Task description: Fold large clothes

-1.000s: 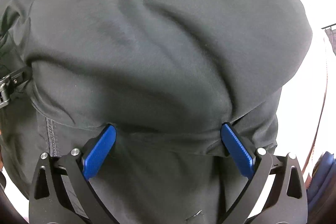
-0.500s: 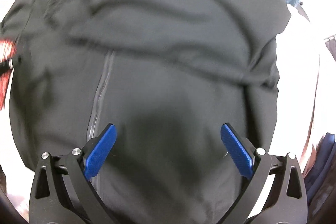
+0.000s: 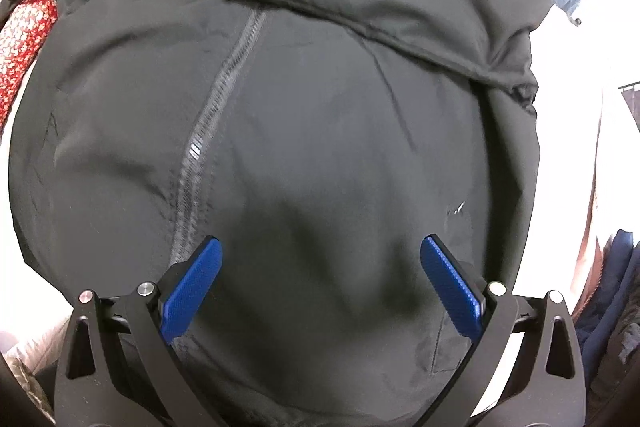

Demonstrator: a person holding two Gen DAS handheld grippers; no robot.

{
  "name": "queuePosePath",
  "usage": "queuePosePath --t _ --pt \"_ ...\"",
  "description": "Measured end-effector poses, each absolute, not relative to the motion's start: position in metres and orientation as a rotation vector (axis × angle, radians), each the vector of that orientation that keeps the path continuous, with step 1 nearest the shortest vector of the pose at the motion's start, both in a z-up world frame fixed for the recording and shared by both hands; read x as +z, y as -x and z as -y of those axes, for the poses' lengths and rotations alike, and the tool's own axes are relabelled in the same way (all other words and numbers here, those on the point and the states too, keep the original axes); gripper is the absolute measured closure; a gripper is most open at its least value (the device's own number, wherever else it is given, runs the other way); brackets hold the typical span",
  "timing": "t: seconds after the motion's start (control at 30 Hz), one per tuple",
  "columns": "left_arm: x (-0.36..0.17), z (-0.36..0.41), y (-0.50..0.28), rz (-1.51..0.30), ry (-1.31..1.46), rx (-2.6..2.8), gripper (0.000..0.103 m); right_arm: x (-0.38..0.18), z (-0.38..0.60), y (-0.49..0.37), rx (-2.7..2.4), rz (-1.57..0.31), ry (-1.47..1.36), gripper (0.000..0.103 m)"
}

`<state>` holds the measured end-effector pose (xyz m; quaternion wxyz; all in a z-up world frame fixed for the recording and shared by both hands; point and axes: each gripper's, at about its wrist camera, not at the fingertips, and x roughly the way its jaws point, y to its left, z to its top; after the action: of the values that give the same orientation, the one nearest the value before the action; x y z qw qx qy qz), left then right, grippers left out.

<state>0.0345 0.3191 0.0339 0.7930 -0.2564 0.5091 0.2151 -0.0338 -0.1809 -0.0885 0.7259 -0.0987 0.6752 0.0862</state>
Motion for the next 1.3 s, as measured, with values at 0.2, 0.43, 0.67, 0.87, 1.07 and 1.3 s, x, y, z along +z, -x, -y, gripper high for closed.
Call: queuePosePath --t 0.2,0.43,0.67,0.87,1.07,1.3 --pt "0.082 -0.384 -0.083 -0.977 0.511 0.556 0.006 -0.068 0.172 0.037 0.189 -1.467 0.239 0.005" --pt "0.061 -0.425 -0.198 -1.174 0.371 0.602 0.006 -0.051 0.165 0.019 0.152 -1.476 0.242 0.005" --pt "0.029 -0.451 -0.194 -1.179 0.424 0.650 0.043 -0.038 0.180 0.016 0.033 -1.471 0.166 0.005" --pt "0.059 -0.426 -0.195 -1.124 0.256 0.518 0.091 -0.044 0.198 0.026 -0.036 -1.498 0.079 0.006" --pt "0.144 -0.366 -0.192 -0.904 0.315 0.334 0.098 -0.036 0.196 0.018 0.002 -1.473 0.081 0.009" --pt "0.188 -0.124 -0.182 -0.756 0.028 -0.219 0.097 -0.010 0.192 0.005 0.028 -1.403 0.065 0.009"
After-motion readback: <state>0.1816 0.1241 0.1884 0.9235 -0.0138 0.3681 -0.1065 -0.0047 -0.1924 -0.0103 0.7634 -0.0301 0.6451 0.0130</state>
